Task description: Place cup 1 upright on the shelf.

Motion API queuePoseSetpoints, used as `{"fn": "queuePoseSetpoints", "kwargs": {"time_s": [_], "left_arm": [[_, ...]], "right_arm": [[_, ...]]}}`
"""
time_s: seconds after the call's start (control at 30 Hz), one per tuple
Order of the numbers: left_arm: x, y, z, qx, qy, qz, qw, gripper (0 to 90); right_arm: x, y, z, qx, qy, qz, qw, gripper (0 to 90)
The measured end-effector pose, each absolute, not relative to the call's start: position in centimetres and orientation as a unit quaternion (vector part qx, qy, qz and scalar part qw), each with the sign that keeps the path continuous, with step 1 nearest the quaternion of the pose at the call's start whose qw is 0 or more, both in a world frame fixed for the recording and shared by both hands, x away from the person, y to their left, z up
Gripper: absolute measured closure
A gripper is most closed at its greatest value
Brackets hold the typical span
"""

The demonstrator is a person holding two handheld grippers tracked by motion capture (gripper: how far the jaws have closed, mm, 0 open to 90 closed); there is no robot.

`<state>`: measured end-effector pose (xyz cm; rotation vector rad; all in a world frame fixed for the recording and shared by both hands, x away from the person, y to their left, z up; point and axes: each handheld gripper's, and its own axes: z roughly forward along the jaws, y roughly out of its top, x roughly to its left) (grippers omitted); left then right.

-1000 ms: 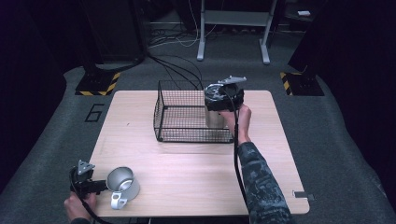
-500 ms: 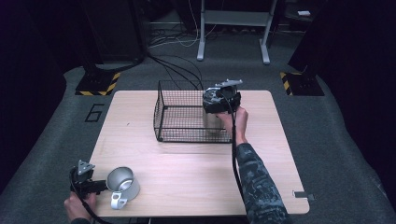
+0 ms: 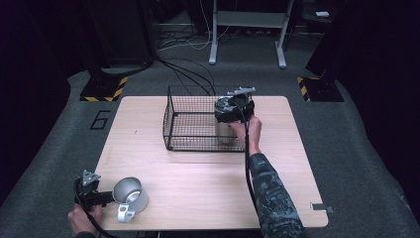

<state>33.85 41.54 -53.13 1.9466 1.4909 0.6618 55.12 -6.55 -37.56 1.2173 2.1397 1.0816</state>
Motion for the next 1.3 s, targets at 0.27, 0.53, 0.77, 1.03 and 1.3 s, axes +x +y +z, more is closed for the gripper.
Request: {"fn": "queuePoseSetpoints", "kwargs": {"time_s": [0.27, 0.53, 0.77, 1.03, 1.3], "left_arm": [[33.9, 41.5, -53.1, 0.732, 0.561, 0.249, 0.296, 0.5], [33.9, 41.5, -53.2, 0.729, 0.561, 0.255, 0.300, 0.5], [33.9, 41.5, -53.2, 0.729, 0.560, 0.256, 0.299, 0.5], [33.9, 41.5, -53.2, 0.729, 0.560, 0.256, 0.299, 0.5], [33.9, 41.5, -53.2, 0.729, 0.560, 0.257, 0.299, 0.5]], "right_arm": [[55.3, -6.2, -38.3, 0.444, 0.778, 0.386, 0.221, 3.4], [55.4, -5.9, -39.2, 0.439, 0.781, 0.385, 0.222, 3.4], [55.2, -5.9, -39.4, 0.442, 0.783, 0.385, 0.210, 3.2], [54.7, -5.6, -39.0, 0.446, 0.790, 0.367, 0.204, 2.0], [54.3, -6.1, -38.4, 0.451, 0.789, 0.367, 0.198, 0.0]]}}
